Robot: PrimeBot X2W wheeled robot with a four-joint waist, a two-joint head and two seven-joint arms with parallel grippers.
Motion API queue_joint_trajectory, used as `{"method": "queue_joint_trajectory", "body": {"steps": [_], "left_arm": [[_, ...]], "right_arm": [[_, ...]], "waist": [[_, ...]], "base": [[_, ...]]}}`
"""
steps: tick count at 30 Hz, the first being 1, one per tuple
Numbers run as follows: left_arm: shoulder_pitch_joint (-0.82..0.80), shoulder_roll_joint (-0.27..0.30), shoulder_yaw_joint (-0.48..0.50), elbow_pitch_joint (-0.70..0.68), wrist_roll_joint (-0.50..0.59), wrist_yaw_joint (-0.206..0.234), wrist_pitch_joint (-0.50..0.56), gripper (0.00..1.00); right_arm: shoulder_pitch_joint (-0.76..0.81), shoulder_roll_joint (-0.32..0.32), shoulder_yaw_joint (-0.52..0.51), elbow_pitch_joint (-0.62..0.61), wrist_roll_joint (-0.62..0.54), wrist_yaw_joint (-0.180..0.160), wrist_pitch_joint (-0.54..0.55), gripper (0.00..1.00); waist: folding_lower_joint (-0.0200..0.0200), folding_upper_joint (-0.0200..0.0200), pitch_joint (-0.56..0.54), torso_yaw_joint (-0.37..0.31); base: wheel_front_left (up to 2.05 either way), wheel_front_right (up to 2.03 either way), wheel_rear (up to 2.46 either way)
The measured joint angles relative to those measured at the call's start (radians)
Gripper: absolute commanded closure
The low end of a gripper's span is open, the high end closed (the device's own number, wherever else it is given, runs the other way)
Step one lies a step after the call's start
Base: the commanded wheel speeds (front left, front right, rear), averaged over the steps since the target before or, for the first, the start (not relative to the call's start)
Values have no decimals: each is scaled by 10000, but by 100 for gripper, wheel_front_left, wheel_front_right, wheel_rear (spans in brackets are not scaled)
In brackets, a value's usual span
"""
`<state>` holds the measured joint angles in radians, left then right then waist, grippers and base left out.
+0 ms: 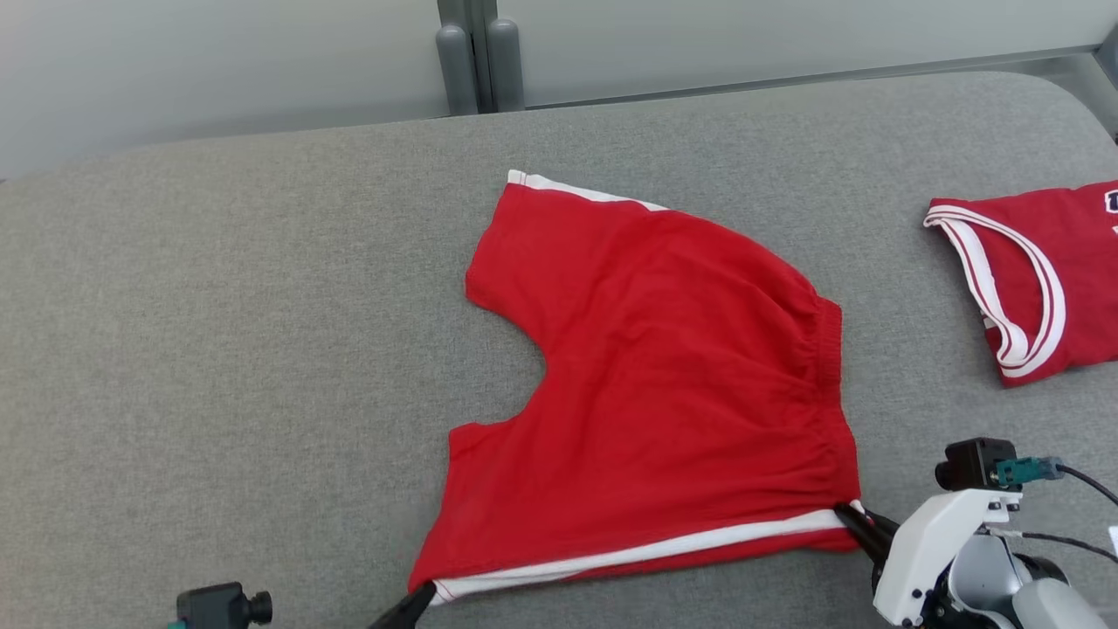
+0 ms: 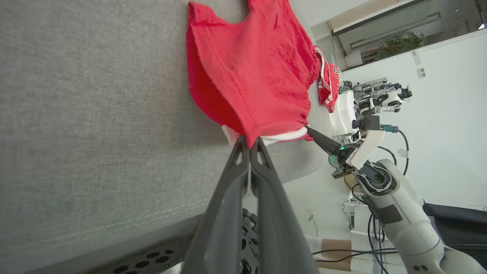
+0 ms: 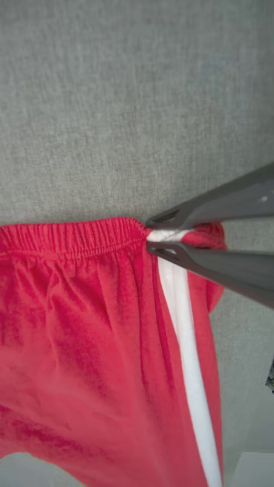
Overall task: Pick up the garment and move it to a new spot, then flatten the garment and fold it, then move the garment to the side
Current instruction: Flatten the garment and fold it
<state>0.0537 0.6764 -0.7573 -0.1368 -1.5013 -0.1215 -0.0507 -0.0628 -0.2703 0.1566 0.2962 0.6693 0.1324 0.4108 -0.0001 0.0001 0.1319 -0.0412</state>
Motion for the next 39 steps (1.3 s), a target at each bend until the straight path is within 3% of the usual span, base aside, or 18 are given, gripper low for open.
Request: {"method": "queue_joint_trajectory", "body": {"steps": [6, 12, 20, 32, 39], "left_arm": [[-932, -165, 435, -167, 746, -4, -531, 100], [-2954, -1170, 543, 1149, 1592, 61, -583, 100], [-5673, -2483, 585, 3647, 2652, 44, -934, 100], [-8571, -3032, 591, 6543, 3678, 0, -1131, 100], [-9686, -3373, 719, 8111, 3841, 385, -1101, 100]], "right_arm": [[661, 890, -961, -2332, -500, -10, 604, 100], [-291, 1685, -1116, -2903, -600, -17, 353, 100], [-2271, 2052, -746, -1891, -552, -17, -606, 100], [-4838, 2190, 130, 336, 412, -17, -2606, 100], [-5595, 2190, 698, 1383, 1158, -17, -4080, 100]], "waist": [[0, -1, 2, -101], [0, 0, 251, -283], [0, 0, 938, -591], [1, -1, 2038, -1429], [2, 0, 2627, -1890]], "base": [[0, 0, 0], [0, 0, 0], [0, 0, 0], [0, 0, 0], [0, 0, 0]]}}
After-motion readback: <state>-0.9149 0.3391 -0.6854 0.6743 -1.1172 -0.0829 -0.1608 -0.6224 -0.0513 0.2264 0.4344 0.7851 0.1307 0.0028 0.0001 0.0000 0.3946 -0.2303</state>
